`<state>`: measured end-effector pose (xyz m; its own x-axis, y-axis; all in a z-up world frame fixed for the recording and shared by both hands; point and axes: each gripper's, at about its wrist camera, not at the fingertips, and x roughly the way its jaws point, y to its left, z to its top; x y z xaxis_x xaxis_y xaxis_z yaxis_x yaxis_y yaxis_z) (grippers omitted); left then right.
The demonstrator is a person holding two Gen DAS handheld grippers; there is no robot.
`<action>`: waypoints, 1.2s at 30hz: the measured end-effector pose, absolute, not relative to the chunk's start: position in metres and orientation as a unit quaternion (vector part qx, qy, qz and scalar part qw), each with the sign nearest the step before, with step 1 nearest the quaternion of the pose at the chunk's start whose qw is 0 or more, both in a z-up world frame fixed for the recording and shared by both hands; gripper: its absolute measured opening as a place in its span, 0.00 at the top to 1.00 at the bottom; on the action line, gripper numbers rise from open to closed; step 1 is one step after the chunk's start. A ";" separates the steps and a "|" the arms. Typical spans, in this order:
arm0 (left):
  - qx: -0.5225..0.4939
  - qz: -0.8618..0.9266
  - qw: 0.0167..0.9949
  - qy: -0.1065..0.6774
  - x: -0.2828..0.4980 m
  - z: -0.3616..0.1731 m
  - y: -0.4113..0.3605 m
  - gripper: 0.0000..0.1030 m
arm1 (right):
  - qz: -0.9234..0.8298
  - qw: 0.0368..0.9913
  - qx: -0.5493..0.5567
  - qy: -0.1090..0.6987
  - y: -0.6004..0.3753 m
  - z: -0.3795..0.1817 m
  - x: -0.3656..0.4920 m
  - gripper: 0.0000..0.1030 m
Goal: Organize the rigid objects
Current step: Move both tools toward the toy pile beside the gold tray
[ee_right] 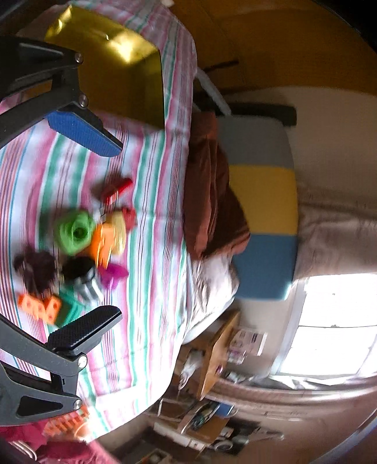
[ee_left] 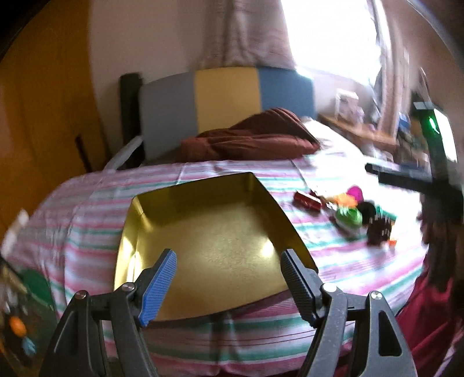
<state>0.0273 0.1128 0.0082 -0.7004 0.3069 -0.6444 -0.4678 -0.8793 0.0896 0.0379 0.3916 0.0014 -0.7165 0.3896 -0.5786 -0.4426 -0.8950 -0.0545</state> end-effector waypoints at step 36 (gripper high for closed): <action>-0.539 0.760 0.358 0.053 -0.110 -0.035 0.294 0.45 | 0.872 0.284 -0.286 0.278 0.519 -0.038 0.080 0.00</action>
